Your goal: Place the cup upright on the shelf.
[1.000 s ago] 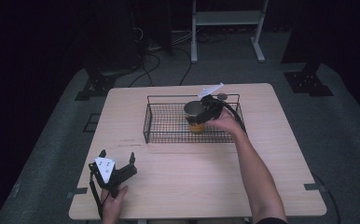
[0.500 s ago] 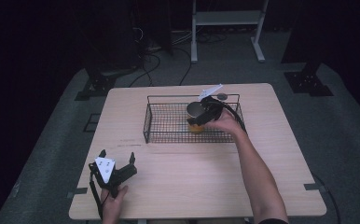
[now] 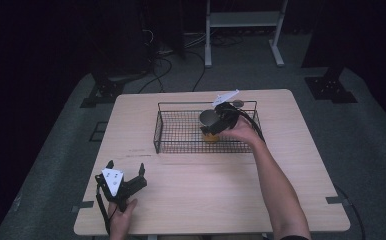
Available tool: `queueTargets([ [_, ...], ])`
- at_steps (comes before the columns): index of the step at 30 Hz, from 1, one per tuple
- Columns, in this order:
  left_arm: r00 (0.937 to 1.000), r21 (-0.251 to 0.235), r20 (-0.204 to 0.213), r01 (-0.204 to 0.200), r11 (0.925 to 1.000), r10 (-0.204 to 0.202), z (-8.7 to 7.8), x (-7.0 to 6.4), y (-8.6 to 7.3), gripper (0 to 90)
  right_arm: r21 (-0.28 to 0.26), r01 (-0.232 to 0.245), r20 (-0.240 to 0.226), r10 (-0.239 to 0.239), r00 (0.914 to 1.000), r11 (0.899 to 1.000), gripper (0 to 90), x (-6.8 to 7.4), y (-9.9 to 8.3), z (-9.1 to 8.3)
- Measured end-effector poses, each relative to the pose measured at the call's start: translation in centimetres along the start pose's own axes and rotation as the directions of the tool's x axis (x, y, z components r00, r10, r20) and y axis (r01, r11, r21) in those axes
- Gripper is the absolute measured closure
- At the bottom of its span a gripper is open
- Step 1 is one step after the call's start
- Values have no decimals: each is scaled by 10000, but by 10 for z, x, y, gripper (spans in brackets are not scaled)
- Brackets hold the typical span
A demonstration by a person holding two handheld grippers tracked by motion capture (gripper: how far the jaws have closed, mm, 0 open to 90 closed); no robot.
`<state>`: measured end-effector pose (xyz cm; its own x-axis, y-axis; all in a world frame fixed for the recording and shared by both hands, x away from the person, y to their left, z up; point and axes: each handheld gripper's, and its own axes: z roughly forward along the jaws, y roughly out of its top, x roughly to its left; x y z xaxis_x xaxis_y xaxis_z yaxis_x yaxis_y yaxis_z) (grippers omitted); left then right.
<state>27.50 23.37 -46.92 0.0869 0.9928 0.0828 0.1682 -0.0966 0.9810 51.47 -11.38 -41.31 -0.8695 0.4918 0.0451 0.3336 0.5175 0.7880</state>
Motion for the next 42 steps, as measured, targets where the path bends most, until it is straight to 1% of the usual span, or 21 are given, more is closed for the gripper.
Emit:
queueTargets([
  [6,10000,9,-3,-14,10000,14,0,0,0,0,-87,15,14,-15,10000,10000,0,0,1,-2],
  [11,10000,11,-6,-19,10000,19,0,0,0,0,-262,-44,-178,40,9998,9996,0,2,3,-3],
  [18,10000,15,-18,-19,10000,19,0,0,0,0,-526,-63,-223,51,9997,9986,0,2,5,-7],
  [20,10000,18,-20,-28,10000,28,0,0,0,0,-632,-108,-223,94,9997,9979,0,2,6,-9],
  [21,10000,26,-24,-33,10000,33,0,0,0,0,-782,-220,-353,193,9992,9967,0,1,6,-12],
  [28,10000,26,-55,-6,10000,6,1,0,0,0,-1120,-362,-476,310,9984,9930,0,0,8,-20],
  [33,10000,24,-62,-75,10000,75,1,-1,0,0,-1358,-441,-565,367,9977,9898,0,0,10,-26],
  [38,10000,35,-56,-67,10000,67,1,0,0,0,-1615,-405,-662,301,9974,9860,0,1,12,-33],
  [40,10000,35,-31,-65,10000,65,1,0,0,0,-1729,-366,-591,268,9979,9843,0,2,15,-39],
  [42,10000,11,-9,-30,10000,30,0,0,0,0,-1739,-359,-541,269,9982,9841,0,1,15,-40],
])
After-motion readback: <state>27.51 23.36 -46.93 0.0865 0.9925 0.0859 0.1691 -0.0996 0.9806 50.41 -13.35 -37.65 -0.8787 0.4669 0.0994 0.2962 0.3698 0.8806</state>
